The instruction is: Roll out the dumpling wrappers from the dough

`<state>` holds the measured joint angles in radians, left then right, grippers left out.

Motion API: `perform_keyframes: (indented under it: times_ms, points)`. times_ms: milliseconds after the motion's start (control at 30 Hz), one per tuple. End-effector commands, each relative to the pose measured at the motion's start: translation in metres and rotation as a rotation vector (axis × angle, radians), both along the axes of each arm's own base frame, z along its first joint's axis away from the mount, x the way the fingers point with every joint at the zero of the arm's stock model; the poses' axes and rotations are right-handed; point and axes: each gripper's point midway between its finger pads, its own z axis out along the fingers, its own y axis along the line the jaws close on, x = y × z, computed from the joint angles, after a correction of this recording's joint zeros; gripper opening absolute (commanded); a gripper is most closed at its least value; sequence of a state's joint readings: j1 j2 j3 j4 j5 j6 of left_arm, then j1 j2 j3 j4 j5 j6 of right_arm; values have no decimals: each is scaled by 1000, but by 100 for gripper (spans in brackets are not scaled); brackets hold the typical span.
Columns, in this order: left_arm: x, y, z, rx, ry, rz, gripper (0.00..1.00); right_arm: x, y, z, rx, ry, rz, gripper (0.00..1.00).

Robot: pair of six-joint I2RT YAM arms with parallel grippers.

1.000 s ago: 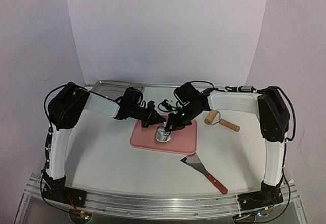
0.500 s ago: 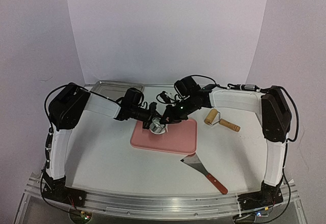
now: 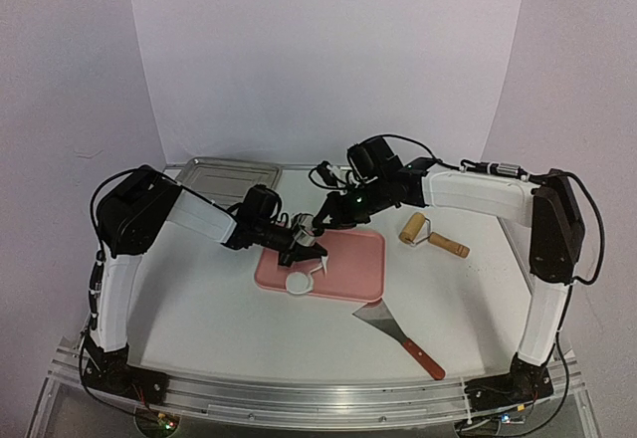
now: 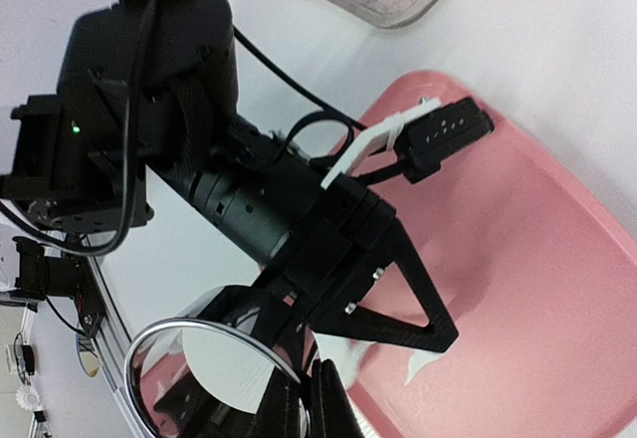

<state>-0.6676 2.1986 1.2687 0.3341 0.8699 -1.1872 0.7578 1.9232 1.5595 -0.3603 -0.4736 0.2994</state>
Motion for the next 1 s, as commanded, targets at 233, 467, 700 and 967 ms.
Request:
perform_keyframes:
  times_ms: [233,467,700,967]
  points:
    - [7,-2,29,-17,-112,-7,0,11,-14,25,17,-92,-87,0]
    - [27,-15,46,-8,-205,-56,7,16,-35,19,-36,-119,-162,0]
    - [33,-18,42,27,-211,-70,25,22,-58,16,-82,-133,-238,0]
    - [45,-5,51,152,-292,-41,56,18,-67,13,-122,-128,-245,0]
